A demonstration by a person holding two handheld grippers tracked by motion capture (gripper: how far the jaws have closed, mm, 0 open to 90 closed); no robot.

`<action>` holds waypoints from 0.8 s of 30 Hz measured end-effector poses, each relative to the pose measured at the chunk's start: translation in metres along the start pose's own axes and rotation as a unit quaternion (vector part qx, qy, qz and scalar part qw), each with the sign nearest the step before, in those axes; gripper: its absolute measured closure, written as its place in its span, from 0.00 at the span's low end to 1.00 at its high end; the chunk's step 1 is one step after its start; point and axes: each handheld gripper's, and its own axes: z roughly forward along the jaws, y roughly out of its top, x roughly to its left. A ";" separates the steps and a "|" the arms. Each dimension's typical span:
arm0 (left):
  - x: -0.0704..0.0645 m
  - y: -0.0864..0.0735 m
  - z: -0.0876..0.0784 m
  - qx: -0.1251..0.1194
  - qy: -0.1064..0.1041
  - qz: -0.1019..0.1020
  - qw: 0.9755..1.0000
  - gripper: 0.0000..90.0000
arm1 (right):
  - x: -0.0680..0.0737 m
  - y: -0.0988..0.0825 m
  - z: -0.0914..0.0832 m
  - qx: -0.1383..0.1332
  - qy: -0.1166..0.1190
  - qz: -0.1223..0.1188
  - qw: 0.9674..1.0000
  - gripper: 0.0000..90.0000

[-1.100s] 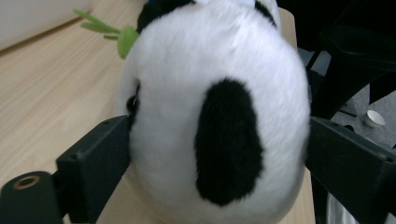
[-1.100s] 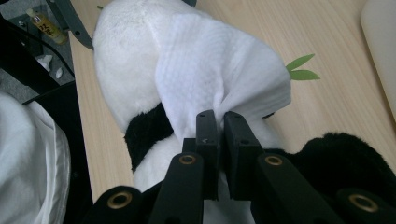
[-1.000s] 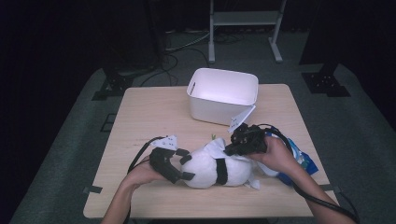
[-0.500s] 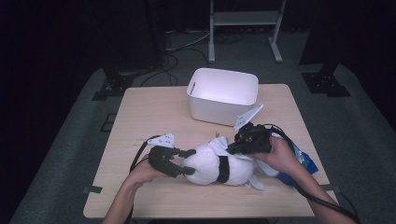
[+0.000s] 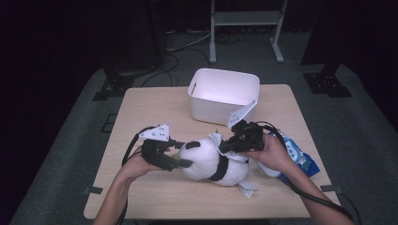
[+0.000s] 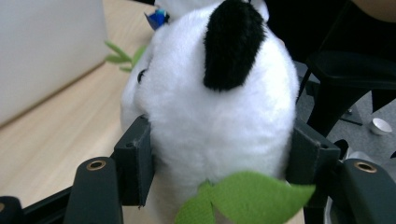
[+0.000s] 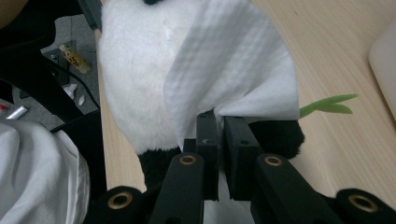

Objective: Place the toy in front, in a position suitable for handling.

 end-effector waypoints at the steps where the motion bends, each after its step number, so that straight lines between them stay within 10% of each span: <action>1: -0.001 0.003 -0.003 0.000 0.003 0.002 1.000 0.38 | 0.001 0.001 -0.001 -0.001 0.000 -0.003 1.000 0.94; 24: -0.010 0.045 0.005 0.035 0.010 0.041 0.999 0.38 | 0.022 0.035 -0.030 -0.038 -0.015 -0.047 0.998 0.94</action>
